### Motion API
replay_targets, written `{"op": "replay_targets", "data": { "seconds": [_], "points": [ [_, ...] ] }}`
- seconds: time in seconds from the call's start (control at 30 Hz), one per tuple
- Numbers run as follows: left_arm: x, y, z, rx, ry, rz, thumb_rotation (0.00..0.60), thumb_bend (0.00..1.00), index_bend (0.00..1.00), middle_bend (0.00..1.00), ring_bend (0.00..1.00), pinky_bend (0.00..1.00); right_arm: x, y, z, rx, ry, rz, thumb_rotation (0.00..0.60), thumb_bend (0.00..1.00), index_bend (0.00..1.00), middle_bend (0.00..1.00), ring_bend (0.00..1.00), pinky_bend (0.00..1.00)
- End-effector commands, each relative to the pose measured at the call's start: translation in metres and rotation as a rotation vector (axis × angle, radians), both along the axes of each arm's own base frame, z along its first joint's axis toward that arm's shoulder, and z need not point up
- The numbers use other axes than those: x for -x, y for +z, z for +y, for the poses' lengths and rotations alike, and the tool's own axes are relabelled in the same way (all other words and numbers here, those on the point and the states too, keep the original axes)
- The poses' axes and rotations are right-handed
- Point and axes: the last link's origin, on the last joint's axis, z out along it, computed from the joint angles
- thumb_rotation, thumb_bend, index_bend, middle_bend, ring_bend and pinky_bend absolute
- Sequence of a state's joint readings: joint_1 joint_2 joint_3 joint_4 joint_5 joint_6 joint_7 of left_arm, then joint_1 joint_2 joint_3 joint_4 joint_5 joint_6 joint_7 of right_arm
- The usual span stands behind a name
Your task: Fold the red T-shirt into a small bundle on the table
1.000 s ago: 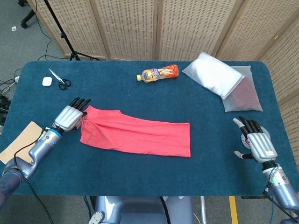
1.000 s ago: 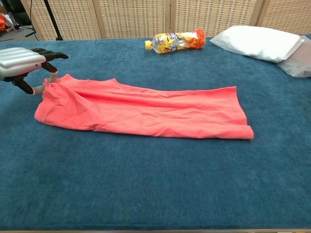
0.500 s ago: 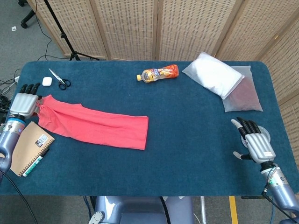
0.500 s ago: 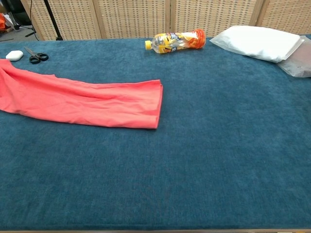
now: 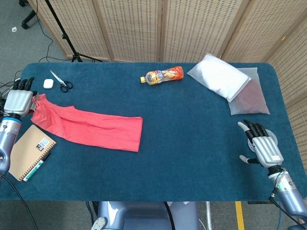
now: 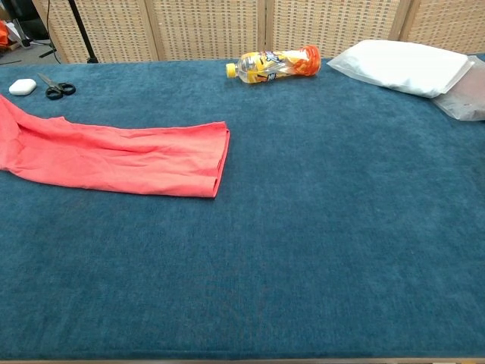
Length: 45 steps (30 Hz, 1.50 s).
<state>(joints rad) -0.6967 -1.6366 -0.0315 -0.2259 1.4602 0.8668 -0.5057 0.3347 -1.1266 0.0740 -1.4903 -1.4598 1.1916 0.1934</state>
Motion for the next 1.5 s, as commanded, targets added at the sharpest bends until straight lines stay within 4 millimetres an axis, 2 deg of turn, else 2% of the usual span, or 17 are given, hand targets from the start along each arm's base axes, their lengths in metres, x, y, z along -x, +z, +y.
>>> {"op": "replay_targets", "data": {
  "seconds": [0.03, 0.17, 0.3, 0.4, 0.5, 0.6, 0.83, 1.0, 1.17, 1.2, 1.27, 1.3, 1.33, 1.4, 1.5],
  "points": [
    [-0.048, -0.012, -0.012, 0.043, -0.308, -0.094, 0.600, 0.53, 0.70, 0.00, 0.00, 0.00, -0.001, 0.001, 0.001, 0.002, 0.003, -0.005, 0.600, 0.18, 0.00, 0.00, 0.00, 0.00],
    [-0.085, -0.030, -0.022, 0.087, -0.486, -0.088, 0.600, 0.53, 0.70, 0.00, 0.00, 0.00, -0.003, 0.004, 0.002, 0.007, 0.010, -0.017, 0.600, 0.18, 0.00, 0.00, 0.00, 0.00],
    [-0.121, -0.055, -0.030, 0.136, -0.591, -0.074, 0.600, 0.53, 0.71, 0.00, 0.00, 0.00, -0.003, 0.007, 0.003, 0.008, 0.011, -0.027, 0.600, 0.18, 0.00, 0.00, 0.00, 0.00],
    [-0.141, -0.071, -0.035, 0.162, -0.626, -0.067, 0.600, 0.53, 0.71, 0.00, 0.00, 0.00, -0.004, 0.008, 0.003, 0.006, 0.013, -0.032, 0.600, 0.18, 0.00, 0.00, 0.00, 0.00],
    [-0.172, -0.101, -0.042, 0.215, -0.670, -0.050, 0.600, 0.53, 0.71, 0.00, 0.00, 0.00, -0.005, 0.010, 0.004, 0.007, 0.017, -0.044, 0.600, 0.18, 0.00, 0.00, 0.00, 0.00],
    [-0.194, -0.123, -0.046, 0.233, -0.677, -0.049, 0.600, 0.53, 0.71, 0.00, 0.00, 0.00, -0.004, 0.012, 0.004, 0.007, 0.016, -0.052, 0.600, 0.18, 0.00, 0.00, 0.00, 0.00],
    [-0.220, -0.164, -0.053, 0.281, -0.683, 0.019, 0.600, 0.53, 0.71, 0.00, 0.00, 0.00, -0.004, 0.015, 0.004, 0.007, 0.019, -0.062, 0.600, 0.18, 0.00, 0.00, 0.00, 0.00],
    [-0.227, -0.191, -0.059, 0.314, -0.675, 0.058, 0.600, 0.53, 0.71, 0.00, 0.00, 0.00, -0.004, 0.016, 0.005, 0.005, 0.017, -0.066, 0.600, 0.18, 0.00, 0.00, 0.00, 0.00],
    [-0.233, -0.209, -0.063, 0.325, -0.661, 0.049, 0.600, 0.50, 0.71, 0.00, 0.00, 0.00, -0.004, 0.016, 0.005, 0.003, 0.019, -0.067, 0.600, 0.18, 0.00, 0.00, 0.00, 0.00],
    [-0.235, -0.213, -0.064, 0.325, -0.656, 0.042, 0.600, 0.47, 0.67, 0.00, 0.00, 0.00, -0.004, 0.016, 0.005, 0.002, 0.018, -0.067, 0.600, 0.18, 0.00, 0.00, 0.00, 0.00],
    [-0.236, -0.217, -0.065, 0.322, -0.639, 0.028, 0.600, 0.36, 0.44, 0.00, 0.00, 0.00, -0.004, 0.016, 0.005, 0.001, 0.018, -0.067, 0.600, 0.18, 0.00, 0.00, 0.00, 0.00],
    [-0.237, -0.219, -0.065, 0.319, -0.625, 0.010, 0.600, 0.29, 0.23, 0.00, 0.00, 0.00, -0.004, 0.016, 0.005, 0.001, 0.018, -0.067, 0.600, 0.18, 0.00, 0.00, 0.00, 0.00],
    [-0.240, -0.221, -0.066, 0.308, -0.605, -0.021, 0.600, 0.23, 0.08, 0.00, 0.00, 0.00, -0.004, 0.016, 0.005, 0.000, 0.018, -0.066, 0.600, 0.18, 0.00, 0.00, 0.00, 0.00],
    [-0.245, -0.224, -0.066, 0.292, -0.557, -0.096, 0.600, 0.14, 0.00, 0.00, 0.00, 0.00, -0.004, 0.017, 0.005, -0.001, 0.018, -0.067, 0.600, 0.18, 0.00, 0.00, 0.00, 0.00],
    [-0.251, -0.225, -0.068, 0.292, -0.505, -0.186, 0.600, 0.04, 0.00, 0.00, 0.00, 0.00, -0.004, 0.016, 0.005, -0.002, 0.019, -0.066, 0.600, 0.18, 0.00, 0.00, 0.00, 0.00]
  ]
}}
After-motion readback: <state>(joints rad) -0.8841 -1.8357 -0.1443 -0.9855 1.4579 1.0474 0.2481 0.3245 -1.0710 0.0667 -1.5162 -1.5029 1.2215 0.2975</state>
